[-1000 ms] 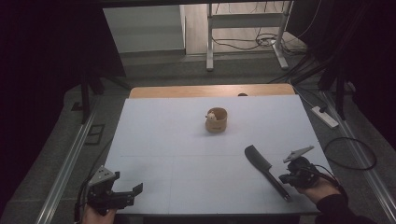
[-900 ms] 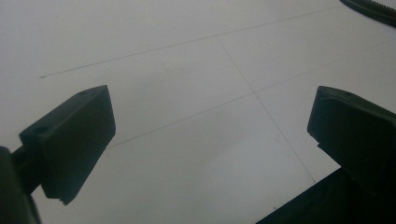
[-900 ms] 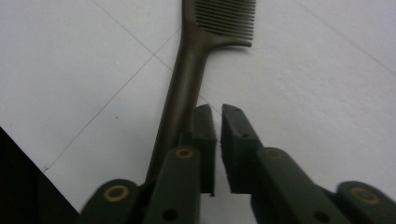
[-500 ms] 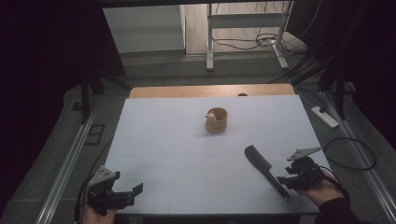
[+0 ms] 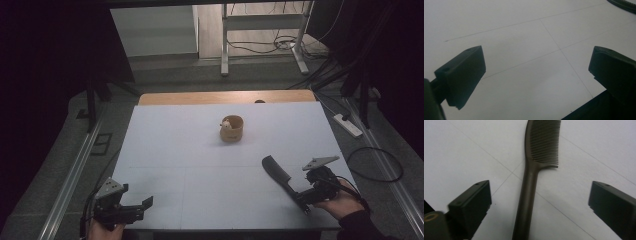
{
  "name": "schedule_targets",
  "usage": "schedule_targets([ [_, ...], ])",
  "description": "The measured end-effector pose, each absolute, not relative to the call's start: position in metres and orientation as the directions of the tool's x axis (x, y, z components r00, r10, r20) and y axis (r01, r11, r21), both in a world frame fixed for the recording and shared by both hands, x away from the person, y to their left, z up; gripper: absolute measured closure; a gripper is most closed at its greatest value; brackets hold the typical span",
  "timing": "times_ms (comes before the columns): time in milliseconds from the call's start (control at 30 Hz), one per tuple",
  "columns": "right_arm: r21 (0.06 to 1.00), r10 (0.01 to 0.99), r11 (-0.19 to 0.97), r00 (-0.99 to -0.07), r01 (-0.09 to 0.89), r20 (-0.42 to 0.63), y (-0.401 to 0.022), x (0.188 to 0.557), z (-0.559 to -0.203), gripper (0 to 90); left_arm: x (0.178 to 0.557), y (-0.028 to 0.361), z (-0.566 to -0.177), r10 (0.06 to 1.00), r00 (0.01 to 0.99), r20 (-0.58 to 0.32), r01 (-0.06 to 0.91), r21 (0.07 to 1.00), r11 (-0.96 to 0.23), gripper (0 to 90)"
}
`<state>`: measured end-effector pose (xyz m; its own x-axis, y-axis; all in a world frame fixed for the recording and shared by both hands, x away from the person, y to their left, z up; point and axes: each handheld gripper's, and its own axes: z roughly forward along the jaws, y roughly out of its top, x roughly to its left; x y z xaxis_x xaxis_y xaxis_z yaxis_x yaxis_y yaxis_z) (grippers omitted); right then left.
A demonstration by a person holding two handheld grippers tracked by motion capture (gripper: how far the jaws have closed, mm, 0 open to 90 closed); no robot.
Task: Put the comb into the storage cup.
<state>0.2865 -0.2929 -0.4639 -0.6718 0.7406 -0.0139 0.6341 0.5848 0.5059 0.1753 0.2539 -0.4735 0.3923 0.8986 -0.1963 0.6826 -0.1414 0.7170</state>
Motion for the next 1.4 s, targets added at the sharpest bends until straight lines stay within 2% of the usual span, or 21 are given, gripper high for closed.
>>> schedule_targets([
  [133,0.501,0.738,0.592,-0.675,0.631,-0.022,-0.289,0.288,-0.464,0.0,0.175,0.254,-0.474,0.899,0.392,-0.198,0.683,0.717,-0.140,1.7],
  [767,0.499,0.740,0.594,-0.672,0.631,-0.032,-0.275,0.294,-0.466,0.0,0.175,0.254,-0.473,0.899,0.392,-0.197,0.683,0.717,-0.140,1.7],
  [1400,0.466,0.754,0.593,-0.655,0.656,-0.037,-0.276,0.302,-0.485,0.0,0.174,0.255,-0.473,0.898,0.394,-0.195,0.681,0.718,-0.143,1.7],
])
